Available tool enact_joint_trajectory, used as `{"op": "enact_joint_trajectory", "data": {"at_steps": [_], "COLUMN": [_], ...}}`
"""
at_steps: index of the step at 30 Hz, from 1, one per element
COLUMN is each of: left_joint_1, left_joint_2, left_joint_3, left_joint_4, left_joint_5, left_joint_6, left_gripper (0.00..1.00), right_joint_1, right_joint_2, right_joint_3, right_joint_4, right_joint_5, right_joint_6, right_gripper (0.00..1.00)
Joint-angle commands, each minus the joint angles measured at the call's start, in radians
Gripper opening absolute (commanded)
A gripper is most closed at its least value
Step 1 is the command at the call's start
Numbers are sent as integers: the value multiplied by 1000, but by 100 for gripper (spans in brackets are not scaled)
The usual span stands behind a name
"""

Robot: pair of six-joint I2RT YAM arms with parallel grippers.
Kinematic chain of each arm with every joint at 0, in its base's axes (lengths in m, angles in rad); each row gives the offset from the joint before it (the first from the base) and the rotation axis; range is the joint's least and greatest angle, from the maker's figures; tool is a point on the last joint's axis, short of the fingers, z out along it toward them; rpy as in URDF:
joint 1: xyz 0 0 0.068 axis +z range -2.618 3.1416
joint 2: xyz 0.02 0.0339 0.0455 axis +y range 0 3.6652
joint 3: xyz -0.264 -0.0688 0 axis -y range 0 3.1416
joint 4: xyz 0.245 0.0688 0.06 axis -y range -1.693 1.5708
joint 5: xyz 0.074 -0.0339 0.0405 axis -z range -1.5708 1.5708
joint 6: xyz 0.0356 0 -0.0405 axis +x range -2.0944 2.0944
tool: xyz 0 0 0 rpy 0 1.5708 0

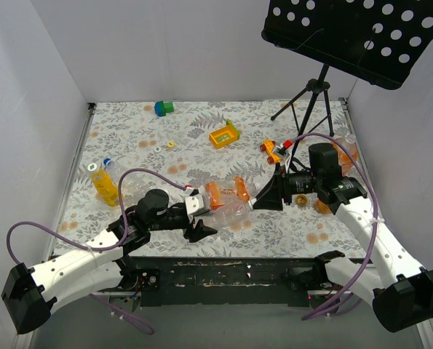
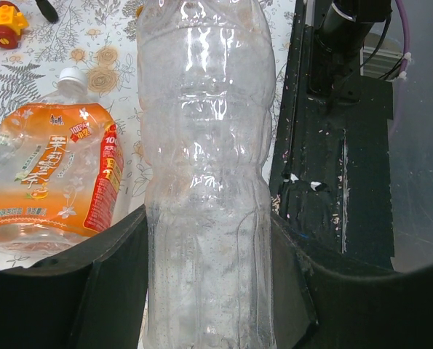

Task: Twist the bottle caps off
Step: Unscrew the bottle cap from the plastic bottle.

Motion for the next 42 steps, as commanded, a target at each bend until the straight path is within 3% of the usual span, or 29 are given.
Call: {"op": "enact_joint_trajectory", "data": {"at_steps": [1,9,14,16,18,21,23,25,28,32,42], "left_joint_1": [0,0,0,0,0,0,0,0,0,2,2], "left_joint_2": [-3,-21,-26,-30,-36,-42,-47,-49,-36,2,36], "left_joint_3": [12,5,2,3,11,12,15,21,38,61,49], "left_joint_4": [29,31,26,26,31,66,72,74,71,58,95], "left_joint_5": [-1,-13,-8,-5,36,131,188,235,324,328,234], "left_joint_6": [-5,-15,-14,-38,-57,-87,-100,-113,-142,-152,-113], "left_gripper": [0,0,0,0,0,0,0,0,0,0,0], "right_joint_1": [13,27,27,28,33,45,59,71,82,105,106], "right_joint_2": [23,33,49,67,85,124,160,191,147,52,27], "right_joint_3": [38,53,92,128,190,321,403,483,474,385,307], "right_joint_4": [31,-15,-66,-136,-289,-622,-780,-854,-833,-654,-612], "right_joint_5": [-36,-40,-97,-159,-206,-244,-208,-127,-14,64,-32], "right_joint_6": [24,-18,-106,-258,-527,-1173,-1450,-1593,-1854,-1888,-1780], "right_gripper": [60,50,14,1,1,1,1,1,1,1,1]}}
